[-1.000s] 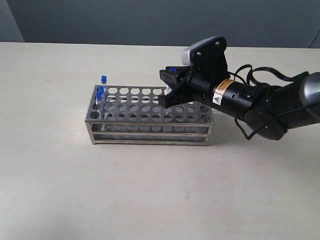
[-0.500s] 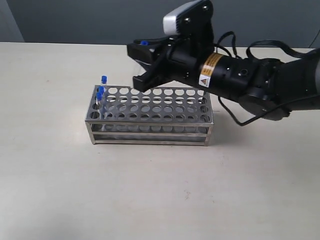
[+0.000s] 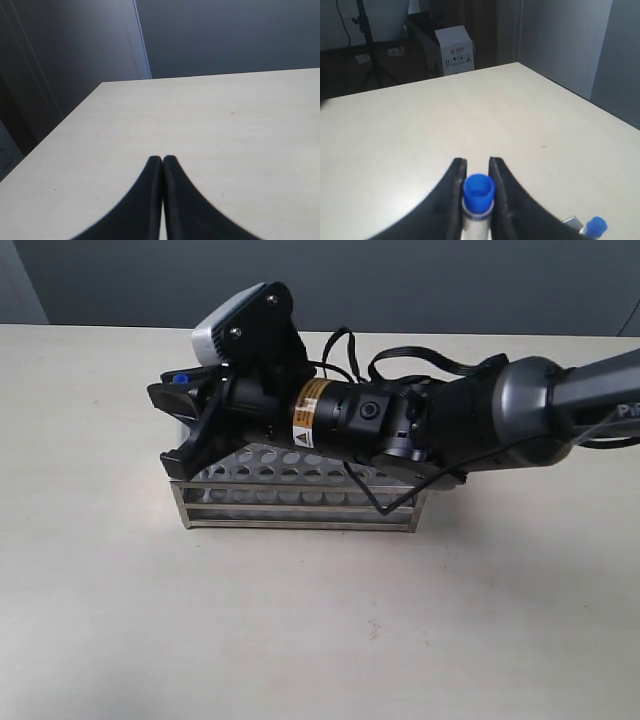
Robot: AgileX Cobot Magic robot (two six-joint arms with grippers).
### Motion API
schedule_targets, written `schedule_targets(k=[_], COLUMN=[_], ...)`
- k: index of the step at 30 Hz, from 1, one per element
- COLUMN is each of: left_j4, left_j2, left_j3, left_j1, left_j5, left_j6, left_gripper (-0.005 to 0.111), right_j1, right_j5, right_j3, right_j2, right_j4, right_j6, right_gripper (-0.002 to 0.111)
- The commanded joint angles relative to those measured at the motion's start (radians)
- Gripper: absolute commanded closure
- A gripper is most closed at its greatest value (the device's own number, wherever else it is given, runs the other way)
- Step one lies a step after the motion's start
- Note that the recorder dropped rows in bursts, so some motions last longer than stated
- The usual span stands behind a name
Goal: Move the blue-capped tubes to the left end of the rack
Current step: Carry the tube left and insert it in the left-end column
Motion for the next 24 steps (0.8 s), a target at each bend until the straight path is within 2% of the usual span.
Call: schedule_targets(k=[1,17,19,20,22,24], left_j4=[0.002,0.002,0.002,0.002,0.002,0.002], left_j2=[-0.005,-0.005,-0.005,-0.005,-0.005,-0.005], left_j3=[-0.003,-0.003,-0.003,-0.003,-0.003,-0.003], left_j1=[-0.003,-0.003,-0.003,-0.003,-0.003,-0.003], left_j5=[-0.004,-0.004,-0.004,-0.004,-0.004,-0.004], left_j6=[-0.004,-0.004,-0.004,-0.004,-0.004,-0.004], left_gripper=[0.106,0.106,0.106,0.106,0.106,0.106], right_j1=[0.001,0.002,0.002,0.002,0.002,0.002], right_j5=[0.014,0.028,0.021,0.02,0.02,0.028], right_j3=[-0.039,-0.061,-0.061,-0.068,-0.07,-0.07], right_j2=[0.054,0.16,0.16,0.16,0.158,0.145], right_j4=[0.001,0.001,-0.014,-0.035,-0.054,-0.054], right_j6=[-0.007,-0.007,-0.007,-0.007,-0.007,-0.005], right_gripper=[0.106,0.106,0.089,0.073,0.058,0.058])
